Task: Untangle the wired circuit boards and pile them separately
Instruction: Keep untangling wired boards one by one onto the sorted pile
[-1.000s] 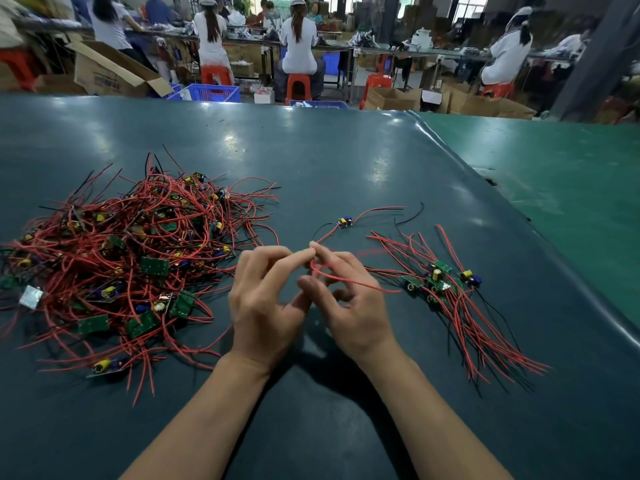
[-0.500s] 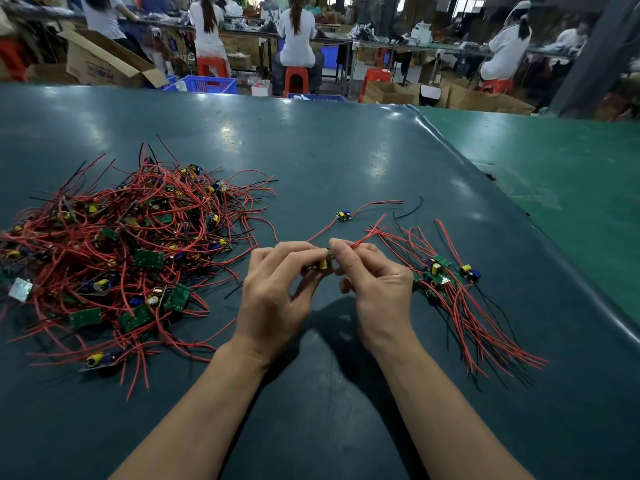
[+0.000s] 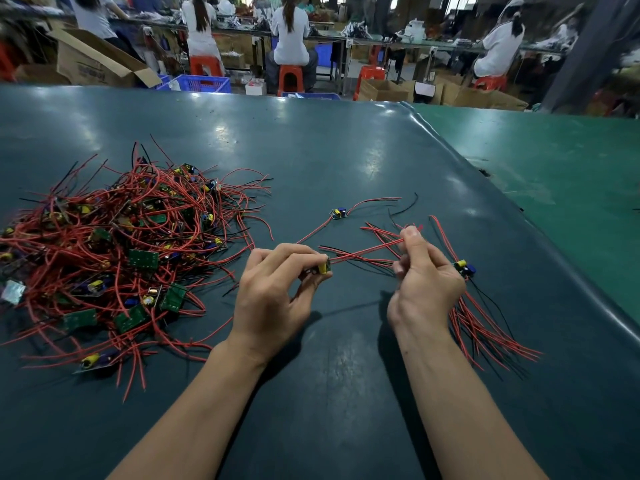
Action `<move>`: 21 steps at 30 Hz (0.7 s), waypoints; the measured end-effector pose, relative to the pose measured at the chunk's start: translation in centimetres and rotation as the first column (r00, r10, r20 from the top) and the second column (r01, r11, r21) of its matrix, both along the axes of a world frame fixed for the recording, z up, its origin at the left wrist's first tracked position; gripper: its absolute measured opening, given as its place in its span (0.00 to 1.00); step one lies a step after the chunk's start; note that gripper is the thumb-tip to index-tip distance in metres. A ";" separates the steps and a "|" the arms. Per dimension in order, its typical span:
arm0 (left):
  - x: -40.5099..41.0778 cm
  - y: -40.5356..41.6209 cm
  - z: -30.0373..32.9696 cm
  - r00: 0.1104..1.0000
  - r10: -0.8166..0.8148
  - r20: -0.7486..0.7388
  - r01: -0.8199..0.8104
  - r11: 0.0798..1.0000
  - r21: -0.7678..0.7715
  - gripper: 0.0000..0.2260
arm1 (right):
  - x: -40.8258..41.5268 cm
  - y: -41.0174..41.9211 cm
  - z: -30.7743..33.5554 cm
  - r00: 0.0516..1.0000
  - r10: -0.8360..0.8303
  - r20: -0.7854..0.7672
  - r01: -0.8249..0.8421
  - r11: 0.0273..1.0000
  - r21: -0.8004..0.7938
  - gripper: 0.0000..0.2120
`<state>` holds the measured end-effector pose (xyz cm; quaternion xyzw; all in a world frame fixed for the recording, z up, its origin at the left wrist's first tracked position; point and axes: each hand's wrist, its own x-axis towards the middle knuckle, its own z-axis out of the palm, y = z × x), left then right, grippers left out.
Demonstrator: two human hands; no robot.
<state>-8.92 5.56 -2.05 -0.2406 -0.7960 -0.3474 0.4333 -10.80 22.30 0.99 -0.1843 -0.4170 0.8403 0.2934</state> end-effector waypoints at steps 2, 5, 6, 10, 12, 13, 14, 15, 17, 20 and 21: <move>0.0 0.0 -0.1 1.000 -0.010 0.029 0.009 1.000 0.015 0.06 | 0.1 0.1 0.1 0.995 0.094 -0.025 -0.095 0.995 -0.038 0.10; 0.0 -0.2 0.0 0.996 -0.024 0.085 0.020 0.999 0.048 0.07 | 0.4 0.0 0.3 0.947 0.315 -0.065 -0.320 0.942 -0.097 0.05; 0.0 -0.3 0.0 0.995 -0.018 0.098 0.013 0.999 0.052 0.07 | 0.4 -0.1 0.3 0.926 0.370 -0.071 -0.376 0.921 -0.104 0.04; 0.2 -0.1 0.3 0.989 -0.035 0.143 0.028 0.999 0.047 0.07 | 0.3 0.3 0.3 0.951 0.299 -0.083 -0.305 0.950 -0.069 0.05; 0.4 0.0 0.3 0.984 -0.075 0.163 0.072 0.997 0.027 0.06 | 0.2 0.7 0.1 0.990 0.127 -0.066 -0.120 0.988 0.095 0.06; 0.5 0.1 0.3 0.981 -0.095 0.171 0.093 0.995 0.024 0.06 | 0.2 0.8 -0.2 0.997 0.048 -0.062 -0.033 0.973 0.226 0.07; 0.5 0.1 0.3 0.978 -0.112 0.176 0.109 0.994 0.028 0.06 | 0.2 0.8 -0.4 0.998 -0.017 -0.069 0.041 0.932 0.360 0.07; 0.6 0.1 0.3 0.976 -0.123 0.177 0.119 0.992 0.034 0.06 | 0.3 0.7 -0.7 0.994 -0.072 -0.083 0.103 0.877 0.470 0.08; 0.6 0.1 0.3 0.977 -0.126 0.170 0.121 0.992 0.038 0.06 | 0.3 0.6 -1.2 0.980 -0.164 -0.116 0.201 0.764 0.614 0.10; 0.5 0.0 0.2 0.983 -0.105 0.152 0.099 0.994 0.050 0.06 | 0.3 0.5 -1.4 0.981 -0.166 -0.105 0.192 0.692 0.696 0.08; 0.4 -0.1 0.1 0.985 -0.089 0.145 0.080 0.995 0.063 0.05 | 0.4 0.3 -1.4 0.992 -0.101 -0.081 0.129 0.733 0.668 0.07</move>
